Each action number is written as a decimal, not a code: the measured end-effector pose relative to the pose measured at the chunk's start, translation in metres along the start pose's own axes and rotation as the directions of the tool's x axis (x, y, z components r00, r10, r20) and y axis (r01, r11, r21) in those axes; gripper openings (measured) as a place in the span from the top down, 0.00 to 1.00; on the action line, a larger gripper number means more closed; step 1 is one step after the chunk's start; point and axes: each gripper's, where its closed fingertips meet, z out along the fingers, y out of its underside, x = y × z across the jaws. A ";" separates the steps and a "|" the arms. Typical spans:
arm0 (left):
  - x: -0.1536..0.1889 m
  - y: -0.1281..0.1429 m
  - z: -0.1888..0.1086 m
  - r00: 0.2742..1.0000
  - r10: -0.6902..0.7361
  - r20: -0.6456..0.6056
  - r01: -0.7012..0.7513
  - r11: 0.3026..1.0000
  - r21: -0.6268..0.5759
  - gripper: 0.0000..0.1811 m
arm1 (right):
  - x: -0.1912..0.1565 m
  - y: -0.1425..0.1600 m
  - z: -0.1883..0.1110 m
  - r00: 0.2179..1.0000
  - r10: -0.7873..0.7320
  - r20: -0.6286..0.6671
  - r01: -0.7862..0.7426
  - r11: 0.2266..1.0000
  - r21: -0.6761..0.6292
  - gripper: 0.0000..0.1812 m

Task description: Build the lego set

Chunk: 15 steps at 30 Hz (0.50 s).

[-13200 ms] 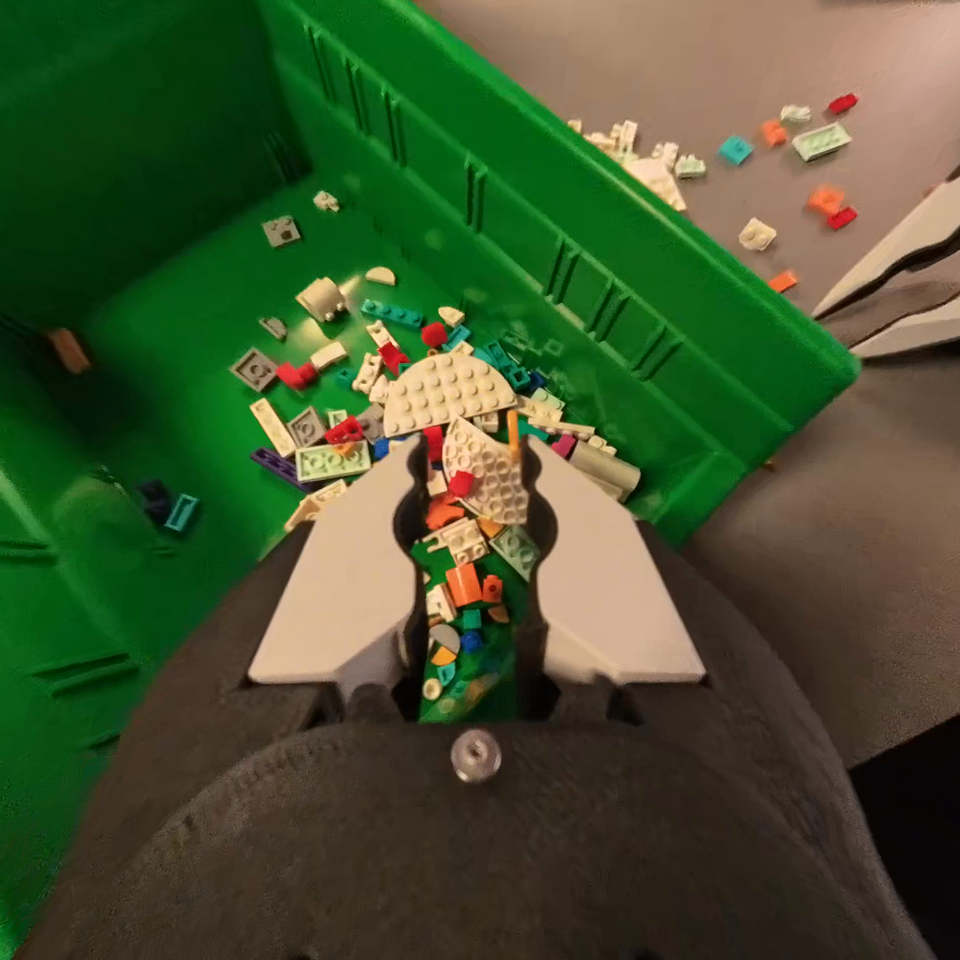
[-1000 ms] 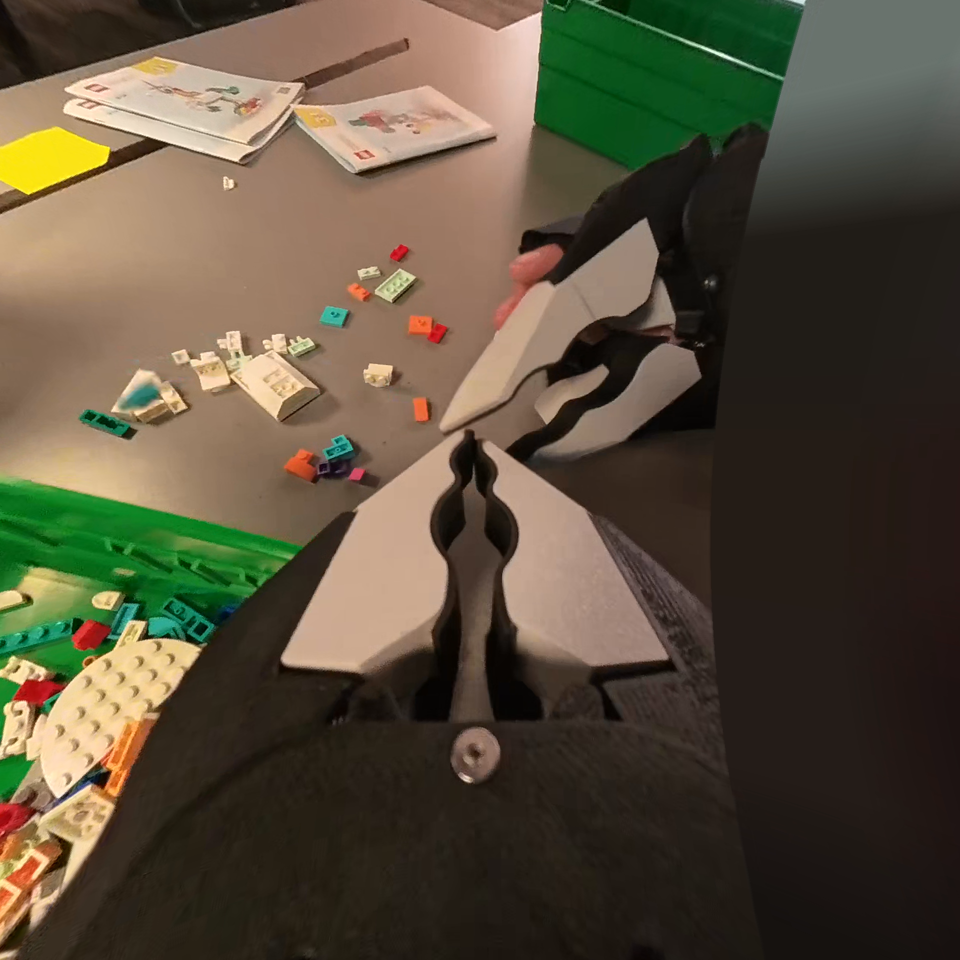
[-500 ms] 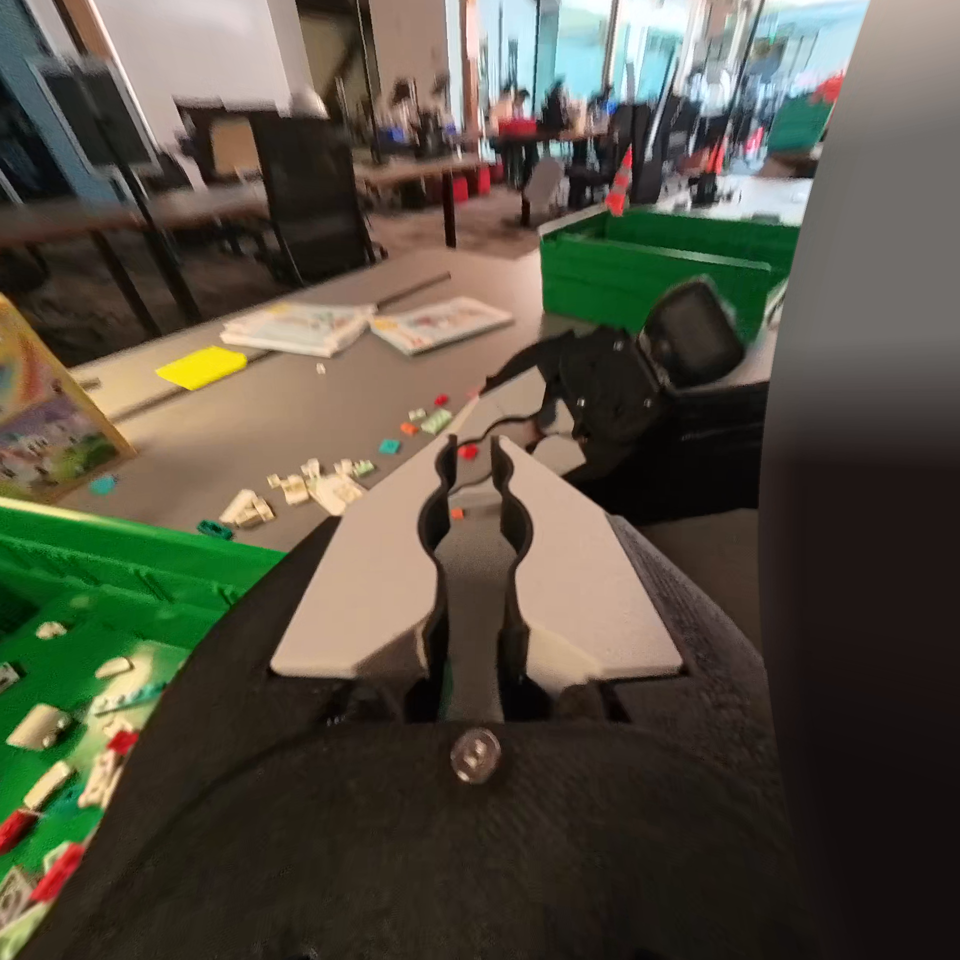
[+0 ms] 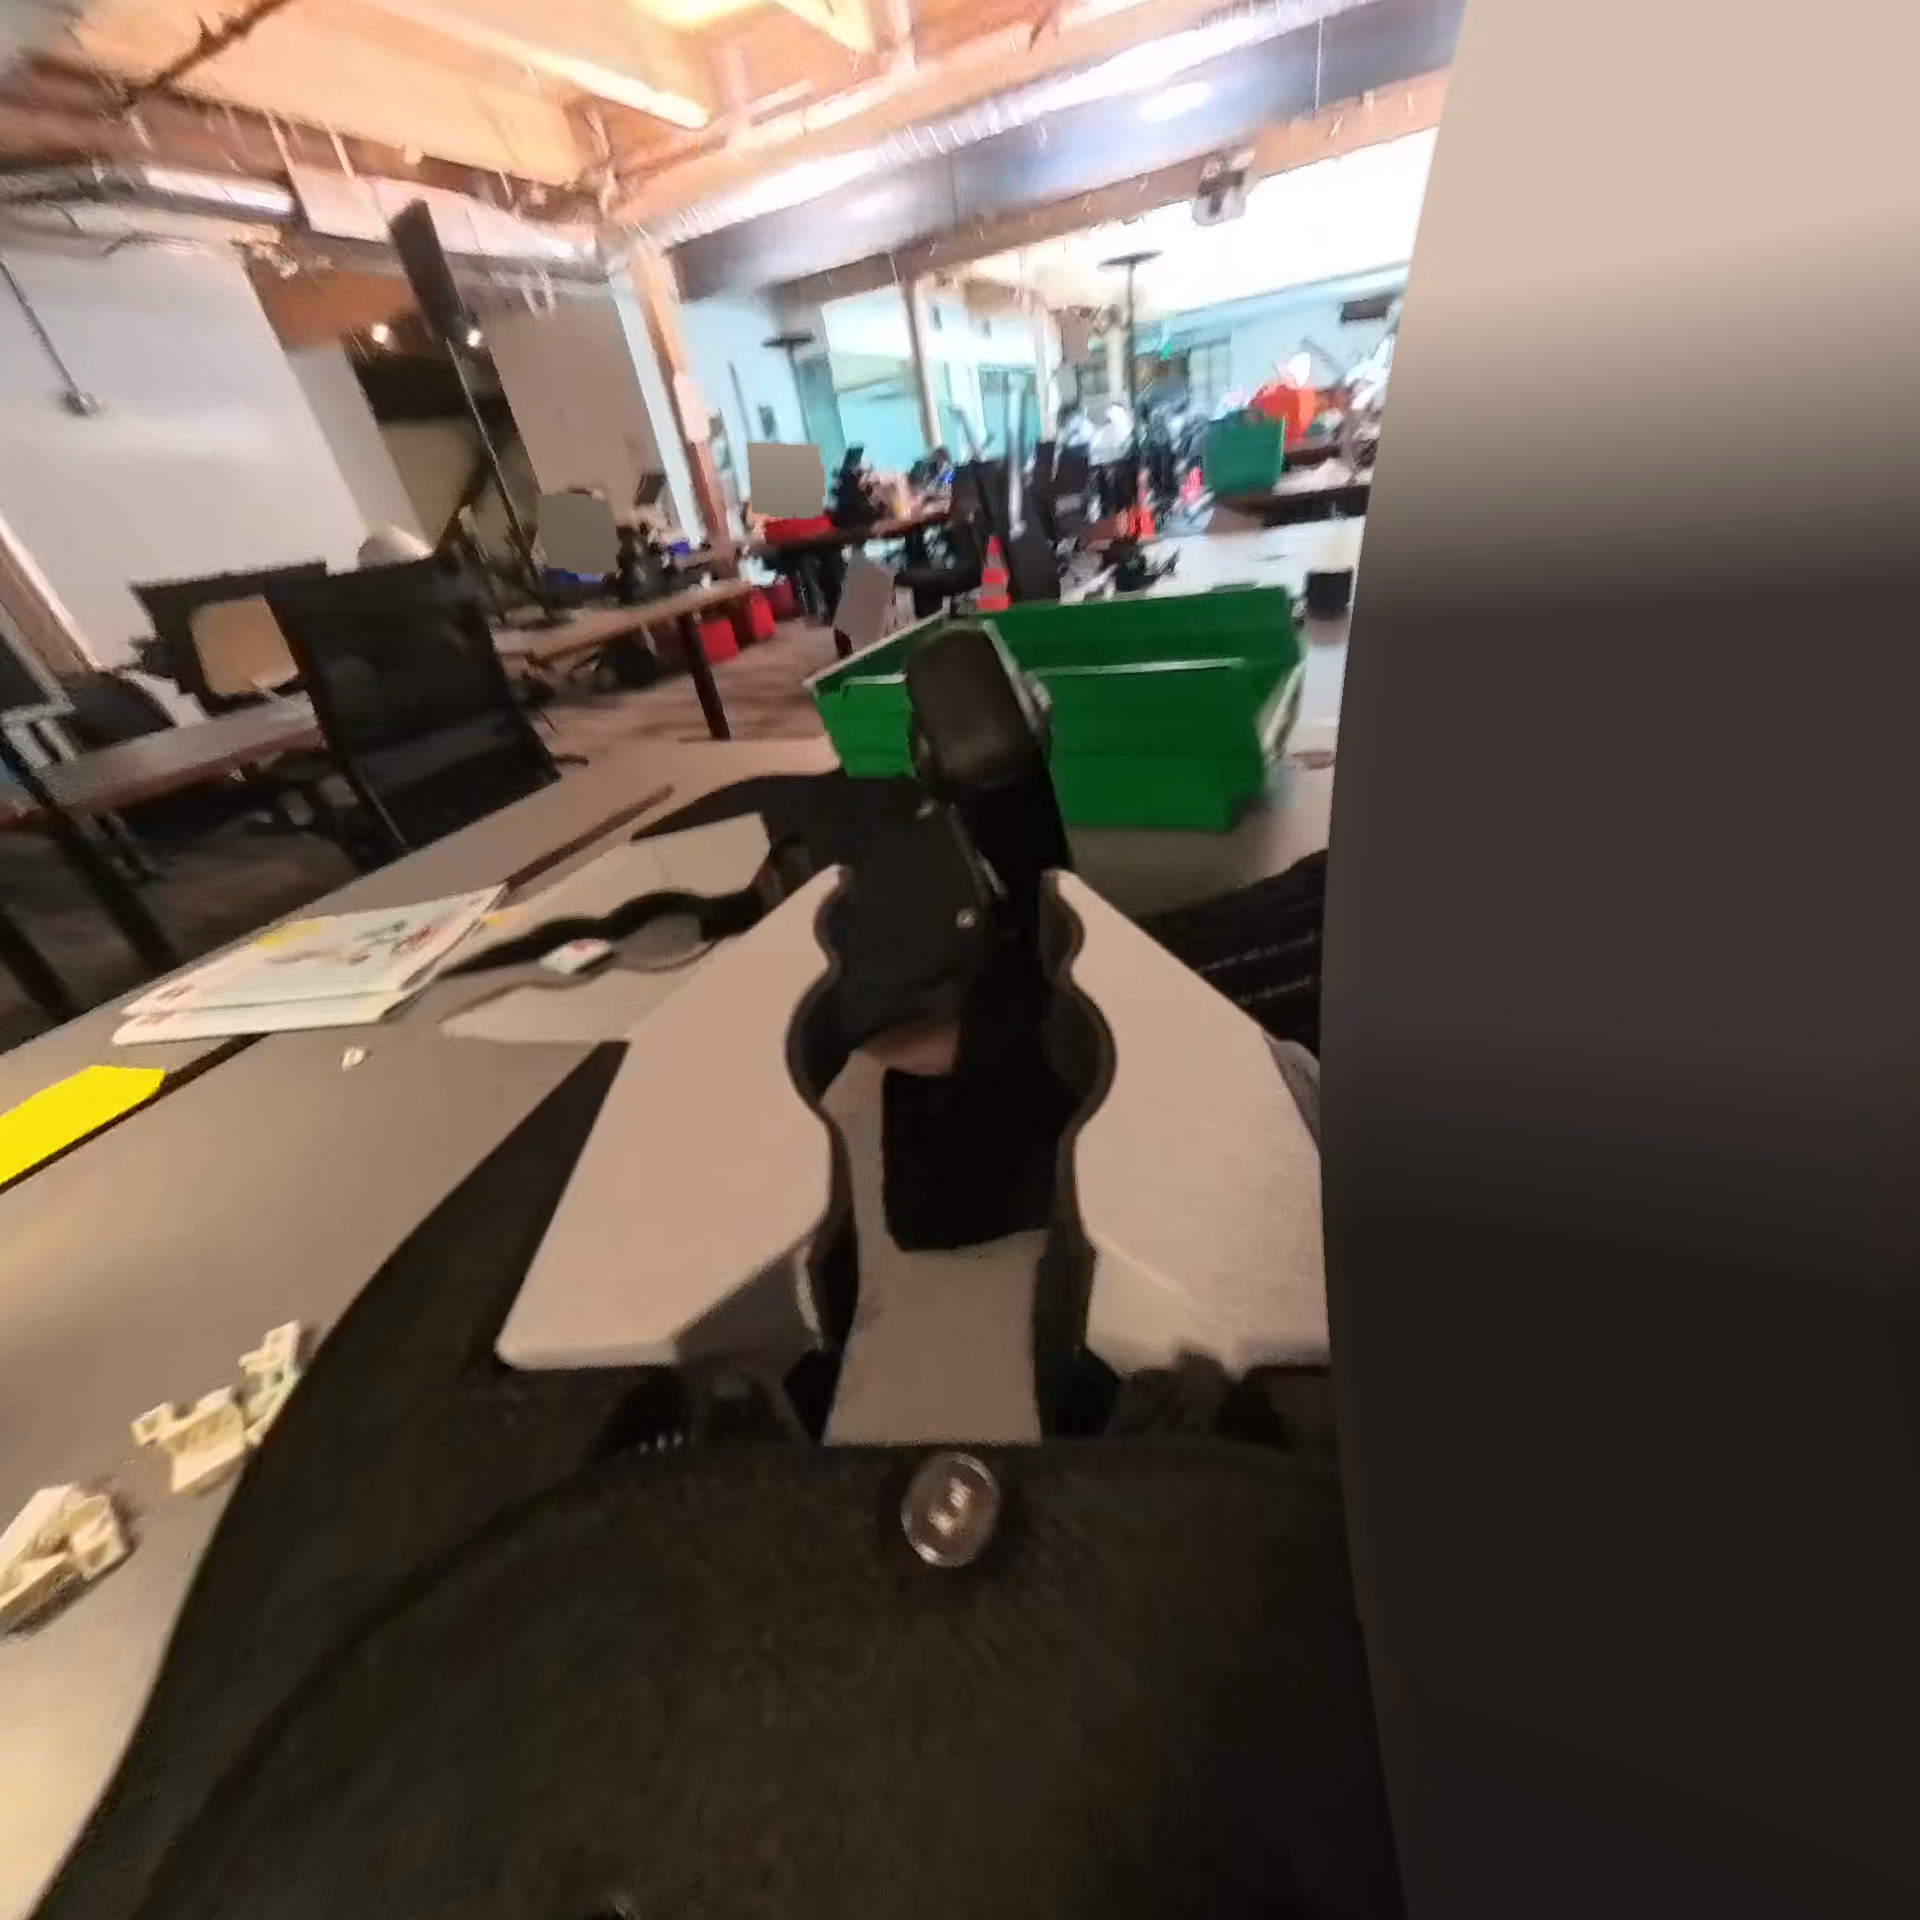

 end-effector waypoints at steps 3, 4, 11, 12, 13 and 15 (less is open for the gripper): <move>-0.030 0.022 0.020 0.994 -0.042 0.099 0.048 0.997 -0.055 0.72 | 0.023 0.018 0.000 0.996 0.039 -0.078 -0.043 0.998 -0.052 0.94; -0.040 0.031 0.024 0.990 -0.072 0.124 0.081 0.994 -0.070 0.70 | 0.030 0.023 0.000 0.993 0.048 -0.109 -0.056 0.996 -0.068 0.94; -0.092 0.052 0.019 0.962 -0.144 0.234 0.156 0.987 -0.035 0.70 | 0.056 0.045 -0.005 0.969 0.095 -0.227 -0.126 0.984 -0.126 0.93; -0.101 0.057 0.016 0.953 -0.095 0.287 0.116 0.992 -0.056 0.68 | 0.059 0.047 -0.005 0.967 0.080 -0.243 -0.116 0.984 -0.139 0.92; -0.111 0.061 0.012 0.936 -0.060 0.347 0.091 0.993 -0.073 0.66 | 0.062 0.049 -0.005 0.963 0.064 -0.260 -0.105 0.984 -0.147 0.92; -0.131 0.063 0.001 0.895 -0.025 0.446 0.068 0.995 -0.080 0.61 | 0.070 0.051 -0.007 0.955 0.047 -0.294 -0.094 0.984 -0.150 0.91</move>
